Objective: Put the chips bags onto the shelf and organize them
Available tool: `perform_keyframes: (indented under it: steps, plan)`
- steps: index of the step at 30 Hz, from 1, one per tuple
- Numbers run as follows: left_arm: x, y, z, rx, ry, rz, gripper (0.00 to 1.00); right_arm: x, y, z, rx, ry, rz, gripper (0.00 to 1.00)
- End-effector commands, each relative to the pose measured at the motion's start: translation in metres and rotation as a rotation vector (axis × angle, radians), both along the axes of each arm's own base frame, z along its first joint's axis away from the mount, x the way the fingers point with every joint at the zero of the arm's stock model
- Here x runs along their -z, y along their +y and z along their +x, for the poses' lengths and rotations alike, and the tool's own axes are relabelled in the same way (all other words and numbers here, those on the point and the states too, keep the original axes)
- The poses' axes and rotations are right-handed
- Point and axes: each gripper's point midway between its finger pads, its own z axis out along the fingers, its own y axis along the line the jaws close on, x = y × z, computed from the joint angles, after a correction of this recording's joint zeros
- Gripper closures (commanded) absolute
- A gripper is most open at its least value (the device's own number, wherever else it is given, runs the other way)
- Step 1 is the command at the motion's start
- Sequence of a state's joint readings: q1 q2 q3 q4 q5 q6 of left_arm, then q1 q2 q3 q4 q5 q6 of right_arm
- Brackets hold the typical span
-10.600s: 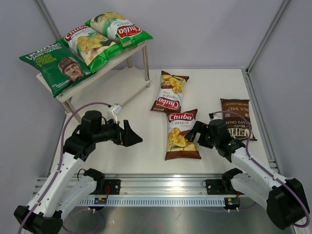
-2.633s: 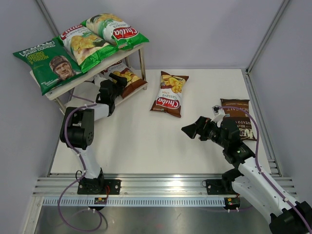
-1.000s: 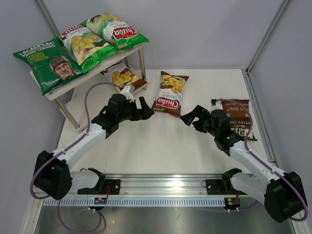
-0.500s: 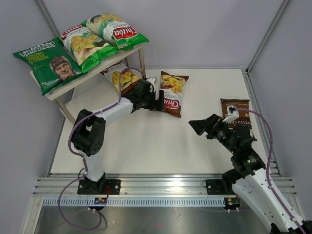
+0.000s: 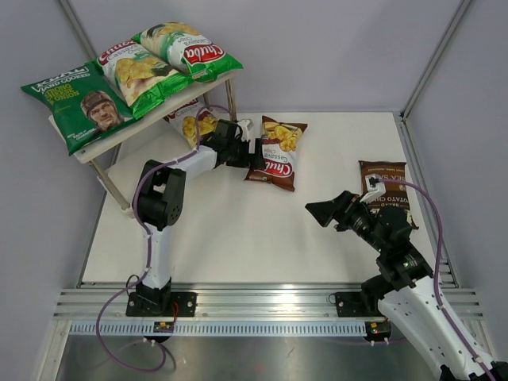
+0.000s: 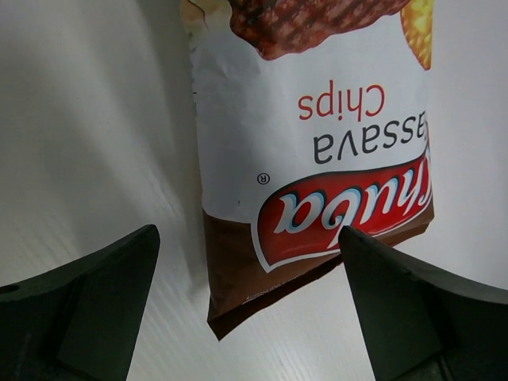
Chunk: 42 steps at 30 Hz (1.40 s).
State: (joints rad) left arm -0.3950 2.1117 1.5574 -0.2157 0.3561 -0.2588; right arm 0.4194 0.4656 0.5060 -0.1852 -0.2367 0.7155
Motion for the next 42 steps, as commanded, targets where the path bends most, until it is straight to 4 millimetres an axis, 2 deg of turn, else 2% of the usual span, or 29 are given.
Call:
perform_keyframes:
  steps: [1,5,10,11,12,14,15,16,17,19,20,21,22,24,26,27,28,29,30,32,33,35,36,37,38,39,40,41,42]
  plan:
    - [-0.018,-0.019,0.013,0.060,-0.066,-0.069,0.01,-0.014,0.006,-0.001,-0.044,-0.059,0.010,0.01]
    - [-0.006,-0.025,0.014,0.054,-0.055,-0.087,0.02,-0.019,0.008,-0.002,-0.056,-0.069,0.013,0.01]
    - [0.014,-0.044,-0.004,0.082,-0.009,-0.152,0.10,-0.022,0.008,0.000,-0.053,-0.070,0.018,0.01]
    - [0.012,-0.048,-0.004,0.091,-0.024,-0.176,0.12,-0.021,0.009,0.000,-0.056,-0.066,0.016,0.00]
    - [0.011,-0.052,-0.007,0.084,-0.013,-0.200,0.16,-0.020,0.009,0.001,-0.054,-0.062,0.016,0.01]
    - [0.015,-0.058,-0.016,0.096,-0.020,-0.241,0.29,-0.019,0.008,0.001,-0.051,-0.056,0.012,0.01]
    - [0.009,-0.060,-0.018,0.082,-0.015,-0.267,0.34,-0.019,0.008,0.001,-0.050,-0.054,0.009,0.01]
    - [0.011,-0.063,-0.024,0.085,-0.028,-0.287,0.50,-0.019,0.008,0.001,-0.049,-0.055,0.006,0.00]
    - [0.009,-0.065,-0.028,0.069,-0.018,-0.314,0.57,-0.017,0.007,0.002,-0.041,-0.050,0.003,0.01]
    - [-0.017,-0.072,-0.030,0.077,-0.092,-0.374,0.65,-0.014,0.005,0.002,-0.036,-0.045,-0.006,0.01]
    - [-0.012,-0.070,-0.040,0.070,-0.080,-0.378,0.68,-0.012,0.004,0.002,-0.026,-0.036,-0.012,0.00]
    - [-0.018,-0.072,-0.044,0.062,-0.086,-0.399,0.71,-0.011,0.003,0.002,-0.021,-0.035,-0.013,0.01]
    - [-0.040,-0.077,-0.048,0.075,-0.144,-0.431,0.74,-0.009,0.001,0.002,-0.014,-0.031,-0.016,0.01]
    - [-0.042,-0.076,-0.062,0.063,-0.153,-0.451,0.81,-0.004,-0.001,0.004,0.005,-0.018,-0.025,0.01]
    - [-0.074,-0.083,-0.070,0.068,-0.234,-0.503,0.88,0.005,-0.004,0.005,0.028,0.012,-0.022,0.01]
    - [-0.072,-0.081,-0.080,0.059,-0.225,-0.516,0.90,0.009,-0.005,0.006,0.040,0.027,-0.020,0.01]
    - [-0.086,-0.086,-0.084,0.067,-0.267,-0.548,0.93,0.017,-0.005,0.007,0.056,0.063,-0.004,0.01]
    - [-0.098,-0.085,-0.088,0.062,-0.289,-0.570,0.94,0.022,-0.007,0.008,0.069,0.079,0.001,0.01]
    - [-0.098,-0.085,-0.094,0.052,-0.275,-0.587,0.95,0.023,-0.005,0.009,0.069,0.084,0.016,0.01]
    - [-0.115,-0.088,-0.100,0.044,-0.311,-0.635,0.95,0.033,-0.003,0.009,0.076,0.123,0.057,0.01]
    - [-0.125,-0.089,-0.104,0.040,-0.313,-0.662,0.96,0.043,-0.002,0.008,0.073,0.147,0.064,0.00]
    - [-0.137,-0.092,-0.110,0.030,-0.325,-0.691,0.97,0.045,0.001,0.008,0.075,0.167,0.121,0.01]
    - [-0.150,-0.092,-0.114,0.023,-0.333,-0.727,0.98,0.053,0.002,0.007,0.075,0.177,0.136,0.01]
    - [-0.153,-0.094,-0.120,0.014,-0.331,-0.741,0.98,0.053,0.004,0.007,0.072,0.185,0.181,0.01]
    - [-0.158,-0.095,-0.122,0.005,-0.328,-0.755,0.98,0.034,0.011,0.007,0.029,0.105,0.246,0.01]
    - [-0.163,-0.096,-0.125,-0.014,-0.304,-0.779,0.98,0.043,0.012,0.006,0.016,0.100,0.264,0.01]
    - [-0.170,-0.096,-0.128,-0.039,-0.298,-0.793,0.98,0.039,0.014,0.005,0.001,0.077,0.287,0.01]
    - [-0.168,-0.095,-0.132,-0.059,-0.275,-0.799,0.98,0.024,0.017,0.004,-0.027,0.002,0.314,0.00]
    - [-0.171,-0.096,-0.136,-0.073,-0.249,-0.823,0.98,0.027,0.017,0.004,-0.035,-0.017,0.311,0.00]
